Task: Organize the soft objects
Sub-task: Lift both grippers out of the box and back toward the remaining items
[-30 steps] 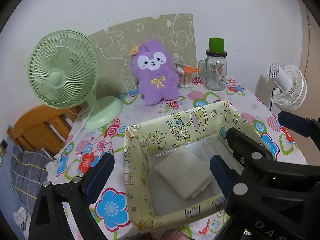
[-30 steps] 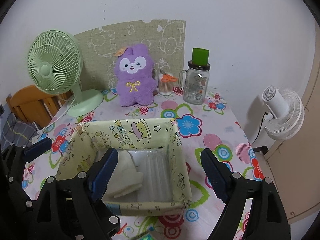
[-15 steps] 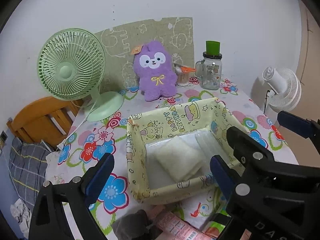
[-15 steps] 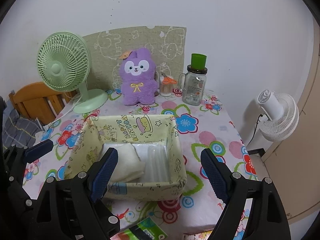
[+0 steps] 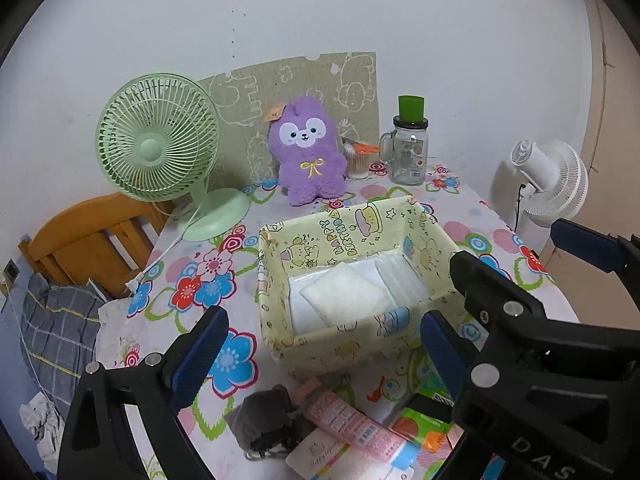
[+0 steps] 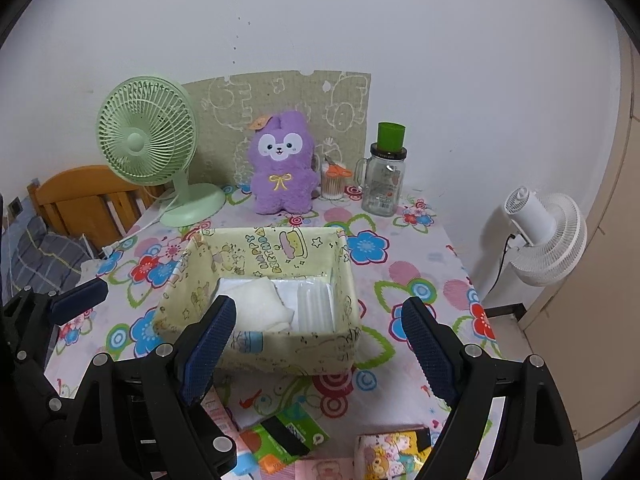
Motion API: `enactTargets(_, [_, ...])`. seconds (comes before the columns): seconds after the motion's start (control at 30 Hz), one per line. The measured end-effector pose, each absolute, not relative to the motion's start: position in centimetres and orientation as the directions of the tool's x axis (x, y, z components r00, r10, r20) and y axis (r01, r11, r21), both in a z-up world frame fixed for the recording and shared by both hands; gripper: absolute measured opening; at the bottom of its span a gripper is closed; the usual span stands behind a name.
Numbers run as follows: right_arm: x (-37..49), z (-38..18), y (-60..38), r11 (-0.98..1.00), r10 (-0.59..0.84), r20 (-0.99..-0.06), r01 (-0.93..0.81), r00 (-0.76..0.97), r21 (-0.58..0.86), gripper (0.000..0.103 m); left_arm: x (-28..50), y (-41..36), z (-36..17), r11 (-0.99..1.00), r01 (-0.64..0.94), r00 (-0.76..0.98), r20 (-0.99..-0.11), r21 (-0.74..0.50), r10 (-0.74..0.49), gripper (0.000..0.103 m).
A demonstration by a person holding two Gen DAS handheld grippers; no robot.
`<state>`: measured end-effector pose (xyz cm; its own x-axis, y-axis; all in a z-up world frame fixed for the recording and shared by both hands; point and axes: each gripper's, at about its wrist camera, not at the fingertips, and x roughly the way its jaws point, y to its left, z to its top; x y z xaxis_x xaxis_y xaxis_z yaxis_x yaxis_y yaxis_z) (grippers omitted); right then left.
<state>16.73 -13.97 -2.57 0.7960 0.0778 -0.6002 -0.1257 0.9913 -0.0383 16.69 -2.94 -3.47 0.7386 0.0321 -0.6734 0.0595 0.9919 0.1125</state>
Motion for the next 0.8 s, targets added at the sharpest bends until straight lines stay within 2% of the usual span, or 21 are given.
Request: enactTargets(0.8, [9.9, -4.3, -15.1, 0.992, 0.063, -0.601, -0.113, 0.797, -0.047, 0.087, 10.0, -3.9, -4.7, 0.991, 0.094, 0.747, -0.664, 0.095, -0.008, 0.099])
